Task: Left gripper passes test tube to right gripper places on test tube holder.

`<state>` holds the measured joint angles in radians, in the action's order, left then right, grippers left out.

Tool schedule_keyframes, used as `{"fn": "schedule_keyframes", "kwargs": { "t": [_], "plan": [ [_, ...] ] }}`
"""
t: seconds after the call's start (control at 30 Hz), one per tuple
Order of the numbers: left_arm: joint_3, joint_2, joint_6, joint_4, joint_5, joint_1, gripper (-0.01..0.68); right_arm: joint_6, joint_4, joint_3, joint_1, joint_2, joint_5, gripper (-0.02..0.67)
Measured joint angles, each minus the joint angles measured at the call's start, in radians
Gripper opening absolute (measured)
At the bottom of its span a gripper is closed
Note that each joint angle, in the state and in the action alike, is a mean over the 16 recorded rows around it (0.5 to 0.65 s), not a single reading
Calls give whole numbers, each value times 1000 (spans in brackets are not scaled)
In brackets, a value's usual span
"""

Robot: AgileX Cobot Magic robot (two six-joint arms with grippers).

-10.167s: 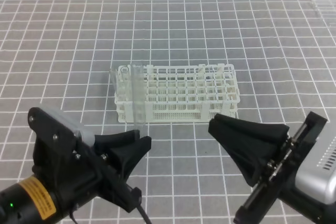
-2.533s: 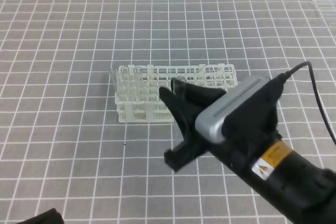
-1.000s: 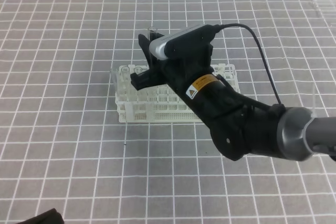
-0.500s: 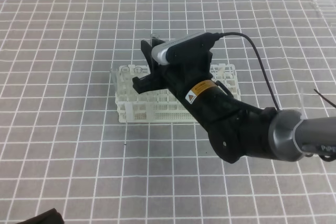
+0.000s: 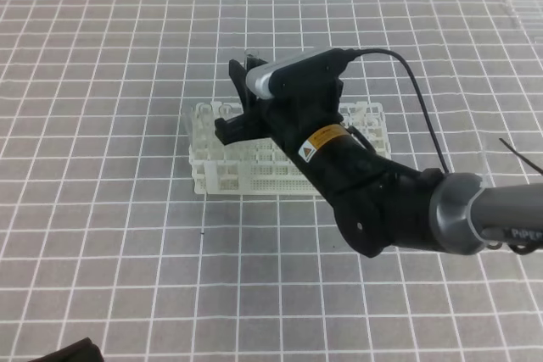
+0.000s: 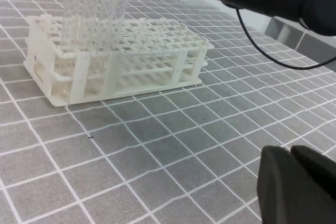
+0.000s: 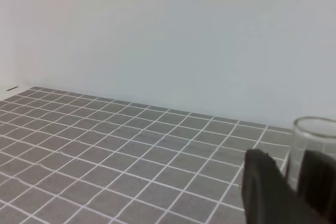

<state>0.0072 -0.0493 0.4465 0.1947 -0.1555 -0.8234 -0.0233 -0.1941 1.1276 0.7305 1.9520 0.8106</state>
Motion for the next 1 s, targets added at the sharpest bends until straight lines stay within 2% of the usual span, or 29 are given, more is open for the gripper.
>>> {"fn": "schedule_keyframes", "kwargs": {
  "t": [0.67,0.83,1.0],
  "plan": [
    [-2,0,0,0,-7,0,-1,-3,0,8,0,18,-10,100],
    [-3,0,-1,0,-14,0,0,-3,0,8,0,18,-18,133],
    [-3,0,-1,0,-19,0,0,-3,0,8,0,18,-25,197]
  ]
}}
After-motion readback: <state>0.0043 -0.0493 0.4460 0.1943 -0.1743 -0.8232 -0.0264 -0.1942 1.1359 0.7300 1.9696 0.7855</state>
